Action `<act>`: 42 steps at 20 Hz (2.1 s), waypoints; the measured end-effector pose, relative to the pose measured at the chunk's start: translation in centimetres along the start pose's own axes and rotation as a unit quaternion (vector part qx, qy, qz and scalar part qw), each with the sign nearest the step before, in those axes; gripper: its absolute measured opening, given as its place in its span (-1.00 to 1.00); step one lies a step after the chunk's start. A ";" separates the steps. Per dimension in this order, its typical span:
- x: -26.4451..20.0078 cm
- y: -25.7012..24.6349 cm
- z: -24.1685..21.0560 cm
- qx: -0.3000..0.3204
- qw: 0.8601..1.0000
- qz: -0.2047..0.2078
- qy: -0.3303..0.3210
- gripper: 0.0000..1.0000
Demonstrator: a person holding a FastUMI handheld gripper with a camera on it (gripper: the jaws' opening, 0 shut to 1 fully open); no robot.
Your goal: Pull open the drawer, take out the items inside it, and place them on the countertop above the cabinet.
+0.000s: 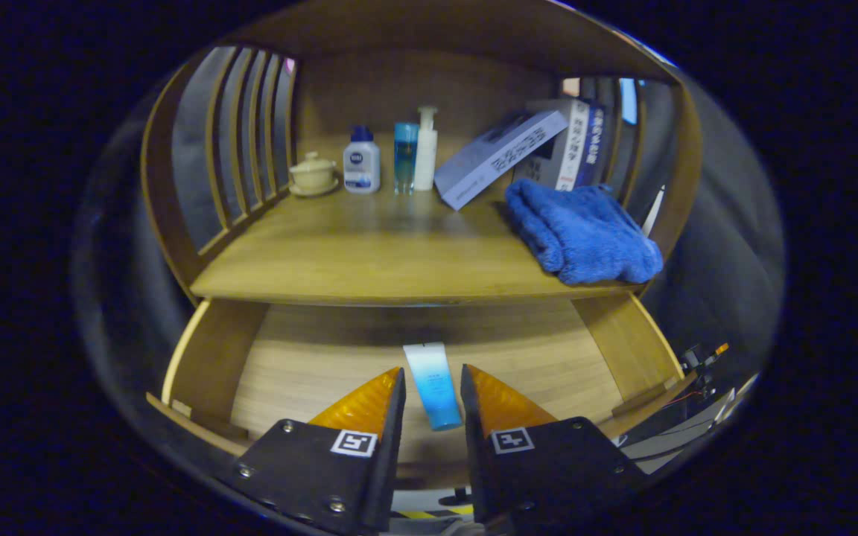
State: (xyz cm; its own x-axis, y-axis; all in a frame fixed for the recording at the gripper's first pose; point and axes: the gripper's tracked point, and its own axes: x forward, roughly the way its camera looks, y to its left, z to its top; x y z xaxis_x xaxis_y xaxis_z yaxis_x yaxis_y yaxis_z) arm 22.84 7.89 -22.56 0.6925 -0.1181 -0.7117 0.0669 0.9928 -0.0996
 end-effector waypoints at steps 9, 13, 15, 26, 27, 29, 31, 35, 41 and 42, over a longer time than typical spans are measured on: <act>5.4 -0.9 -3.9 -0.024 0.984 -0.028 0.177 -0.19; 6.5 -0.8 -5.0 -0.021 0.978 -0.014 0.208 -0.19; 6.9 -0.8 -5.1 -0.022 0.977 -0.011 0.212 -0.16; 6.3 -1.5 -5.3 -0.048 0.977 -0.029 0.205 -0.40; 6.0 -1.4 -5.1 -0.047 0.979 -0.030 0.198 -0.39; 4.9 -1.5 -4.0 -0.039 0.983 -0.035 0.174 -0.40; 3.0 -2.2 -2.7 -0.041 0.986 -0.050 0.154 -0.39; -0.6 -3.3 -0.9 -0.047 0.987 -0.084 0.126 -0.40; -4.3 -4.6 3.4 -0.050 0.990 -0.114 0.066 -0.40; -4.3 -4.5 4.4 -0.044 0.992 -0.110 0.053 -0.40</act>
State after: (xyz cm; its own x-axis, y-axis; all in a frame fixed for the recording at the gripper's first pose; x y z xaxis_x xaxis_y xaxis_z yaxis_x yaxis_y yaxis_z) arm 22.70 4.04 -15.99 0.5889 -0.3372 -0.7345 0.1413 0.9377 -0.3173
